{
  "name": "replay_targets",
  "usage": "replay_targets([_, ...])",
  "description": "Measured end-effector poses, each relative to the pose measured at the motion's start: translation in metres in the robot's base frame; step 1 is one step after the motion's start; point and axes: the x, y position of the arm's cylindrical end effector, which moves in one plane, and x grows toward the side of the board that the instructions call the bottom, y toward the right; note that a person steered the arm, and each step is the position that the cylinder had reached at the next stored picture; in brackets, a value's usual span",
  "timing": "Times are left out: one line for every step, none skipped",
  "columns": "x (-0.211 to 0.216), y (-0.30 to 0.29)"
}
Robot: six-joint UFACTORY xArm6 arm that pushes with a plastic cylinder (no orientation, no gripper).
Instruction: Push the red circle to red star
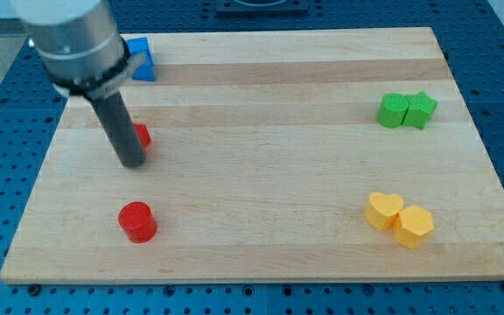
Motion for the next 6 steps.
replay_targets([-0.059,-0.007])
replay_targets([-0.097,-0.011])
replay_targets([-0.099,-0.019])
replay_targets([-0.043,0.013])
replay_targets([0.056,0.080])
replay_targets([0.118,0.118])
